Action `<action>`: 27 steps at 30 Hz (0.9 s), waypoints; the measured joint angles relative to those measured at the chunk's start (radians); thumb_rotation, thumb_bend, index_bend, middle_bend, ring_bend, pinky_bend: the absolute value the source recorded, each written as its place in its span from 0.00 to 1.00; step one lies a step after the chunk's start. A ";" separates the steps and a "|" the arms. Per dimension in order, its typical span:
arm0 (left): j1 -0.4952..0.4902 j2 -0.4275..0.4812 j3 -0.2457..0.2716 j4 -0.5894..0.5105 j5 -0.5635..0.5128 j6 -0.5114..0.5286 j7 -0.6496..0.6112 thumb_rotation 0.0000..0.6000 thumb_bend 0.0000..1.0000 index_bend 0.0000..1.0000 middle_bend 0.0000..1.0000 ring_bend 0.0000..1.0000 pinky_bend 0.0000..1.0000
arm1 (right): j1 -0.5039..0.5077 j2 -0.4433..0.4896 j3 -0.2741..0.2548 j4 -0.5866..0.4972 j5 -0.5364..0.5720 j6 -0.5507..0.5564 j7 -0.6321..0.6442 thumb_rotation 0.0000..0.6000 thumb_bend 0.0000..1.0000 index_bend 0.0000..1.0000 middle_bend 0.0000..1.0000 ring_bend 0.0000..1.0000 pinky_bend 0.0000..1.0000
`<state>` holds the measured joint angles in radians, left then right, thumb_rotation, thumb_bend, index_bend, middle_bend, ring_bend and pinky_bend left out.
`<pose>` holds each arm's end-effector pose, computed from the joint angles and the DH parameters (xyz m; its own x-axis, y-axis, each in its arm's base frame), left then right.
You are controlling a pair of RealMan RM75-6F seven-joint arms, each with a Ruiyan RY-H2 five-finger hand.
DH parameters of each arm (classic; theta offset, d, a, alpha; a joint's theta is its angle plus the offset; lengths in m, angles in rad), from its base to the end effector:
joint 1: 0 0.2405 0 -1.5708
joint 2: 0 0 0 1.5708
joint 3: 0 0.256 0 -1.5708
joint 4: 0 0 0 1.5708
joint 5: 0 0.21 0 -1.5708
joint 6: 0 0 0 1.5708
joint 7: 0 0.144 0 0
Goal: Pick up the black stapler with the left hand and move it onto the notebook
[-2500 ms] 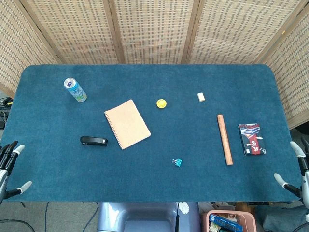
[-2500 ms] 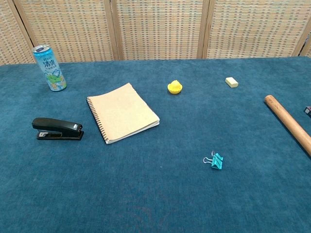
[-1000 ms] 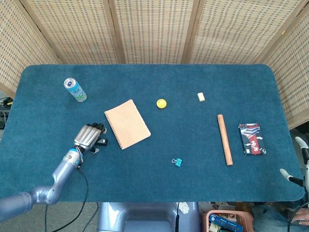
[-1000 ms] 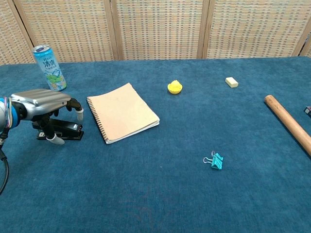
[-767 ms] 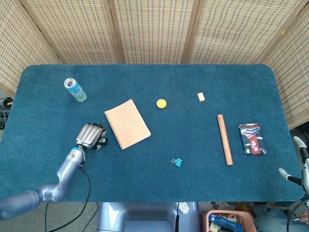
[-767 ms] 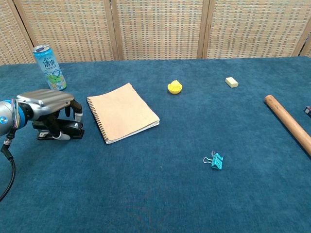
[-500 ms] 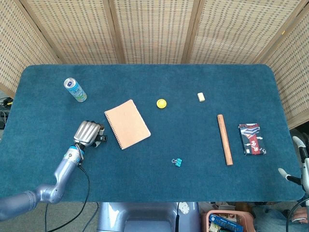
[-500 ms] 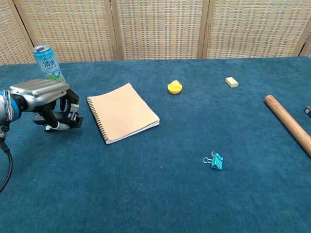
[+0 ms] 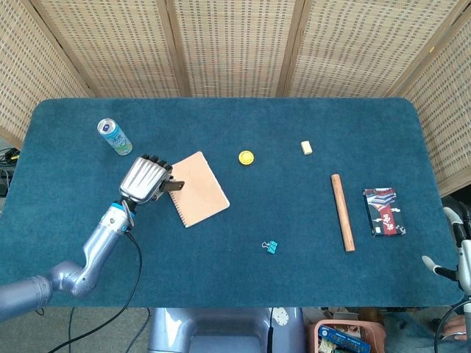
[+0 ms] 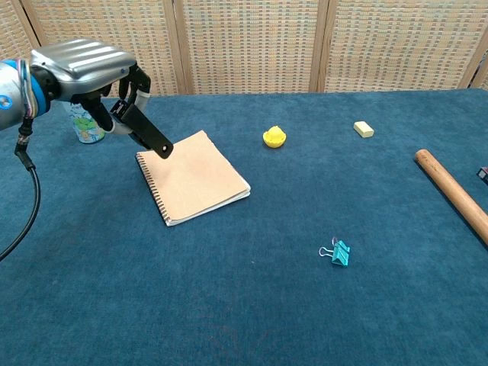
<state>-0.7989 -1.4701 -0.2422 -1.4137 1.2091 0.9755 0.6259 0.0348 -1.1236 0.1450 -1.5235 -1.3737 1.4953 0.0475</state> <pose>-0.1296 0.3848 0.0306 0.7262 -0.0730 0.6836 0.5959 -0.4289 -0.6789 -0.3444 -0.1831 0.1906 0.4152 0.0948 0.9048 -0.9028 0.1656 0.3969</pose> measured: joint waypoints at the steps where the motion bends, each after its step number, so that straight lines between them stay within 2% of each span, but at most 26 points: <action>1: -0.017 -0.006 0.001 0.013 0.003 -0.002 0.045 1.00 0.35 0.62 0.53 0.43 0.46 | 0.001 0.000 0.001 0.002 0.004 -0.003 0.001 1.00 0.00 0.00 0.00 0.00 0.00; 6: -0.080 -0.065 0.019 0.122 0.011 -0.006 0.215 1.00 0.39 0.65 0.55 0.43 0.47 | 0.002 0.001 0.005 0.012 0.020 -0.015 0.012 1.00 0.00 0.00 0.00 0.00 0.00; 9: -0.099 -0.097 0.032 0.191 0.032 0.014 0.262 1.00 0.41 0.67 0.56 0.44 0.47 | 0.002 0.000 0.005 0.017 0.025 -0.022 0.018 1.00 0.00 0.00 0.00 0.00 0.00; 16: -0.142 -0.178 0.060 0.345 0.053 0.013 0.331 1.00 0.42 0.67 0.56 0.44 0.48 | 0.003 0.002 0.005 0.015 0.025 -0.023 0.020 1.00 0.00 0.00 0.00 0.00 0.00; 24: -0.159 -0.261 0.094 0.417 0.062 -0.010 0.347 1.00 0.42 0.67 0.56 0.44 0.48 | 0.002 0.006 0.004 0.015 0.028 -0.027 0.028 1.00 0.00 0.00 0.00 0.00 0.00; 26: -0.161 -0.280 0.097 0.425 0.058 -0.014 0.355 1.00 0.41 0.66 0.54 0.44 0.48 | 0.001 0.008 0.004 0.014 0.028 -0.026 0.029 1.00 0.00 0.00 0.00 0.00 0.00; 27: -0.162 -0.287 0.098 0.424 0.058 -0.015 0.357 1.00 0.38 0.65 0.51 0.44 0.47 | 0.001 0.008 0.005 0.014 0.029 -0.026 0.029 1.00 0.00 0.00 0.00 0.00 0.00</action>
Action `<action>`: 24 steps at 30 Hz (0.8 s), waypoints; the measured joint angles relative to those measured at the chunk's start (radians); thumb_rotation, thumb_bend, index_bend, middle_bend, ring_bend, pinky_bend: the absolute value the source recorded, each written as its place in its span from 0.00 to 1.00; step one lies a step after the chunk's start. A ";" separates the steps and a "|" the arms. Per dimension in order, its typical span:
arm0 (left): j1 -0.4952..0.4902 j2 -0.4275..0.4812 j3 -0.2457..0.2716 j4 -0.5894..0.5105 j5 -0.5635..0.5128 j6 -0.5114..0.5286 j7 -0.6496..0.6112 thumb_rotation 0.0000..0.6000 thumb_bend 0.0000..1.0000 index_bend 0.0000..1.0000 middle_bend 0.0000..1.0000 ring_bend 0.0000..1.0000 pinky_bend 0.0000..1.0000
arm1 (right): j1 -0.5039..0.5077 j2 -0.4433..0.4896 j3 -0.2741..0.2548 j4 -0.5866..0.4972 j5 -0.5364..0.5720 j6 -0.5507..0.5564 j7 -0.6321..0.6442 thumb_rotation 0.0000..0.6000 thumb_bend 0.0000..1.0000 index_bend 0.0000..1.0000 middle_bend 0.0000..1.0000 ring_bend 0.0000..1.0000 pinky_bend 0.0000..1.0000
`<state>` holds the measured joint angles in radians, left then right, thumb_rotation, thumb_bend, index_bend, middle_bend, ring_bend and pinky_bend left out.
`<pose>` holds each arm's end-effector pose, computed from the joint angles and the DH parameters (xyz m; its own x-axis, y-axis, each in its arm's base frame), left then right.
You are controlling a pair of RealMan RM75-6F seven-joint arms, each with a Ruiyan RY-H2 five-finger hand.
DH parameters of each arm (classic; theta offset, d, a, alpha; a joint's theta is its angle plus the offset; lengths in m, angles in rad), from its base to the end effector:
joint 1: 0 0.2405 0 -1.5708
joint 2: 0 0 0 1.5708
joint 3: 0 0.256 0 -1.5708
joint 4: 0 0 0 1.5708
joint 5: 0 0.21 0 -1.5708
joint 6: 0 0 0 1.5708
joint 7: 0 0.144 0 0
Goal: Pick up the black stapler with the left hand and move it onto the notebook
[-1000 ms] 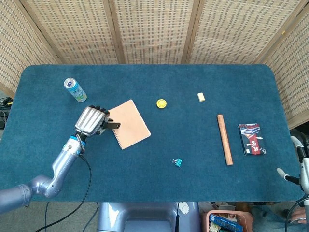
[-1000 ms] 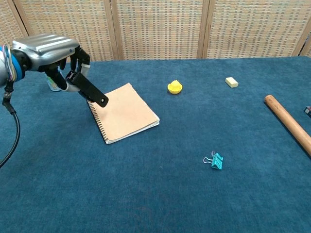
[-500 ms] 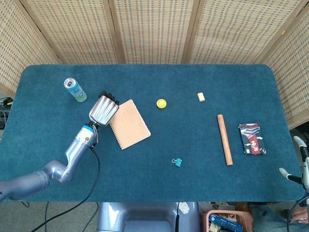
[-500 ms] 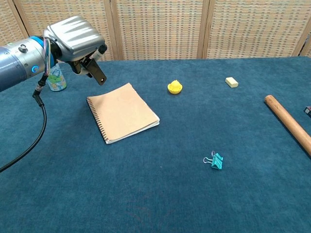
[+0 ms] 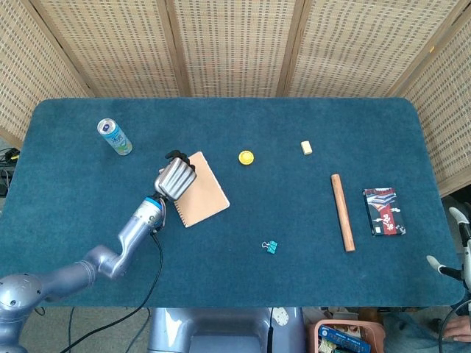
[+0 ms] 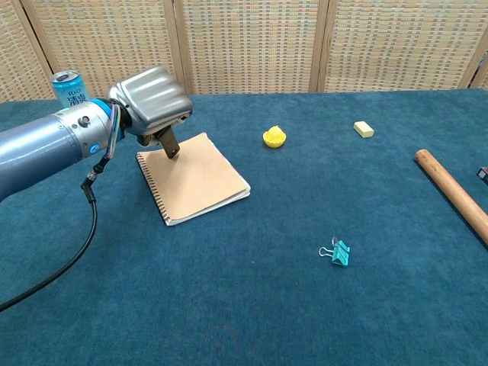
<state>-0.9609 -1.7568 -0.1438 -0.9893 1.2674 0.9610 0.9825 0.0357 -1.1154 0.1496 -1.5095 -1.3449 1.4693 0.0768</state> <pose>-0.1114 0.4104 -0.0450 0.9096 -0.3472 0.2283 0.0840 -0.3844 -0.9193 -0.3522 -0.1839 0.1946 0.4031 0.0825 0.9114 -0.9036 0.1937 0.3821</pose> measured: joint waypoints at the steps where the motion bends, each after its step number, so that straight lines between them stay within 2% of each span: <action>1: 0.000 -0.006 0.003 -0.002 0.002 0.002 0.002 1.00 0.31 0.60 0.46 0.44 0.46 | 0.000 0.001 0.000 0.000 0.001 0.000 0.001 1.00 0.00 0.00 0.00 0.00 0.00; 3: 0.000 -0.010 0.007 -0.008 0.006 0.006 0.006 1.00 0.19 0.49 0.38 0.44 0.44 | -0.001 0.001 0.000 0.000 0.001 -0.001 0.003 1.00 0.00 0.00 0.00 0.00 0.00; 5: 0.002 -0.011 0.009 -0.024 0.006 0.008 0.004 1.00 0.12 0.38 0.32 0.42 0.41 | -0.001 0.002 0.000 0.000 0.002 -0.003 0.004 1.00 0.00 0.00 0.00 0.00 0.00; 7: 0.006 -0.010 0.010 -0.050 0.007 0.012 -0.002 1.00 0.03 0.22 0.22 0.34 0.35 | -0.001 0.002 -0.001 0.001 0.002 -0.004 0.003 1.00 0.00 0.00 0.00 0.00 0.00; 9: 0.010 -0.006 0.010 -0.083 0.008 0.018 -0.009 1.00 0.00 0.10 0.15 0.29 0.31 | 0.000 0.002 -0.002 0.000 0.002 -0.004 0.002 1.00 0.00 0.00 0.00 0.00 0.00; 11: 0.014 0.000 0.010 -0.112 0.009 0.023 -0.015 1.00 0.00 0.04 0.11 0.26 0.29 | 0.000 0.002 -0.002 0.000 0.001 -0.004 0.001 1.00 0.00 0.00 0.00 0.00 0.00; 14: 0.022 0.017 0.013 -0.164 0.012 0.033 -0.021 1.00 0.00 0.01 0.05 0.20 0.24 | -0.001 0.003 -0.003 -0.002 -0.001 -0.003 0.000 1.00 0.00 0.00 0.00 0.00 0.00; 16: 0.030 0.034 0.014 -0.205 0.012 0.043 -0.022 1.00 0.00 0.00 0.01 0.12 0.18 | -0.001 0.004 -0.004 -0.004 -0.003 -0.002 0.001 1.00 0.00 0.00 0.00 0.00 0.00; 19: 0.044 0.066 0.011 -0.274 0.011 0.061 -0.036 1.00 0.00 0.00 0.00 0.03 0.11 | -0.002 0.006 -0.006 -0.006 -0.006 0.000 0.002 1.00 0.00 0.00 0.00 0.00 0.00; 24: 0.082 0.151 -0.003 -0.414 0.011 0.106 -0.103 1.00 0.00 0.00 0.00 0.00 0.02 | -0.004 0.010 -0.009 -0.013 -0.016 0.005 0.003 1.00 0.00 0.00 0.00 0.00 0.00</action>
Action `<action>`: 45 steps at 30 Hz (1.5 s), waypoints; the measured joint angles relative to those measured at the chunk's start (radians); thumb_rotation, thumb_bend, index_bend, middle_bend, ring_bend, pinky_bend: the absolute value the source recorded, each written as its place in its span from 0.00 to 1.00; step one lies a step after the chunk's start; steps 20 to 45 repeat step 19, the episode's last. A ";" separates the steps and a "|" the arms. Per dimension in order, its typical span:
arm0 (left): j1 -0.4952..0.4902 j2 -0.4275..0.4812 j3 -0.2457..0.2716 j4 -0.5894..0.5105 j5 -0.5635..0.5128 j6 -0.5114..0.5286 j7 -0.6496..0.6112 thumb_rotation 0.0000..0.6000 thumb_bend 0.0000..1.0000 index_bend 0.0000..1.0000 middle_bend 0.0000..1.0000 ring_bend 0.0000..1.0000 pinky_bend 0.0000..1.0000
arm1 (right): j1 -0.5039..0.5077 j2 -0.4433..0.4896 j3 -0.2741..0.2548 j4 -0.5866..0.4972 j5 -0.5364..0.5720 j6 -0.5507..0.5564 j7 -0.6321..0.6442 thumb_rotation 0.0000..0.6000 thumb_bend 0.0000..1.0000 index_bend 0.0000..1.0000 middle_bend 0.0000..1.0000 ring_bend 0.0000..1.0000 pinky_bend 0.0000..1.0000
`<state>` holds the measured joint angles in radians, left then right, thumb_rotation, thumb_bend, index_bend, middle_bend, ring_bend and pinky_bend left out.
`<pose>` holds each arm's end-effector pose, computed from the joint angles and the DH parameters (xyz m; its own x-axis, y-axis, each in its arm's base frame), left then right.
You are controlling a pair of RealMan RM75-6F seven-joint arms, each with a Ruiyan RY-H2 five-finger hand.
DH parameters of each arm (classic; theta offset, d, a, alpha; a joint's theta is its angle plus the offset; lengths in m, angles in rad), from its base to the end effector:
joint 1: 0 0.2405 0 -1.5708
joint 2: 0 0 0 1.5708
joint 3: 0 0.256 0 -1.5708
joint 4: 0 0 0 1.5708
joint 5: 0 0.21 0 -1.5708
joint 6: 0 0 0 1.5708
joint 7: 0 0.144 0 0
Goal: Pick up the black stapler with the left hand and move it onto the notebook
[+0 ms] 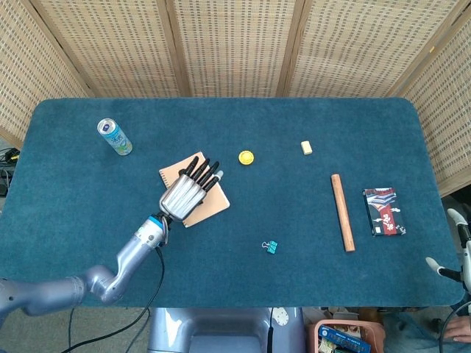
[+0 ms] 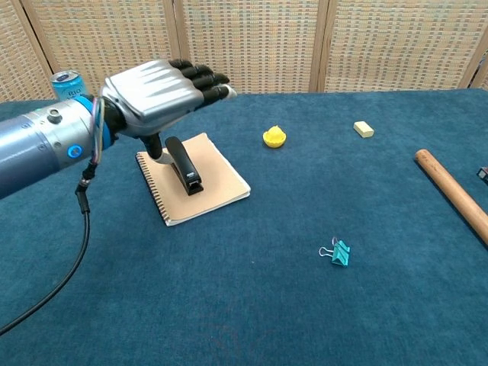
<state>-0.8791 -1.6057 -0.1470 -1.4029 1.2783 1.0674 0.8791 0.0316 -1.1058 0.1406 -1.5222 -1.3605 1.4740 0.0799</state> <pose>-0.0879 0.3553 -0.0200 0.7996 -0.2657 0.5386 0.3548 -0.5146 -0.7805 -0.3496 -0.1811 0.1945 0.4002 0.0754 0.9133 -0.9063 0.1805 0.3822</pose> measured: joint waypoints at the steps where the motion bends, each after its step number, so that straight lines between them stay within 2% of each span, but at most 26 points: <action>1: 0.023 0.035 -0.001 -0.048 0.002 0.024 -0.036 1.00 0.00 0.00 0.00 0.00 0.01 | -0.001 0.001 -0.001 -0.001 -0.003 0.006 -0.002 1.00 0.00 0.00 0.00 0.00 0.00; 4: 0.103 0.137 0.004 -0.166 0.019 0.108 -0.166 1.00 0.00 0.00 0.00 0.00 0.00 | -0.004 0.001 -0.002 -0.001 -0.005 0.013 -0.014 1.00 0.00 0.00 0.00 0.00 0.00; 8: 0.238 0.265 0.028 -0.237 0.028 0.219 -0.378 1.00 0.00 0.00 0.00 0.00 0.00 | -0.006 -0.002 -0.005 0.004 -0.010 0.018 -0.019 1.00 0.00 0.00 0.00 0.00 0.00; 14: 0.488 0.485 0.115 -0.329 0.008 0.331 -0.687 1.00 0.00 0.00 0.00 0.00 0.00 | -0.009 -0.003 -0.004 0.013 -0.013 0.025 -0.014 1.00 0.00 0.00 0.00 0.00 0.00; 16: 0.556 0.520 0.147 -0.339 0.015 0.369 -0.762 1.00 0.00 0.00 0.00 0.00 0.00 | -0.011 -0.002 -0.003 0.014 -0.013 0.029 -0.012 1.00 0.00 0.00 0.00 0.00 0.00; 19: 0.620 0.525 0.176 -0.319 0.027 0.403 -0.851 1.00 0.00 0.00 0.00 0.00 0.00 | -0.013 0.001 -0.002 0.011 -0.022 0.042 -0.010 1.00 0.00 0.00 0.00 0.00 0.00; 45: 0.620 0.525 0.176 -0.319 0.027 0.403 -0.851 1.00 0.00 0.00 0.00 0.00 0.00 | -0.013 0.001 -0.002 0.011 -0.022 0.042 -0.010 1.00 0.00 0.00 0.00 0.00 0.00</action>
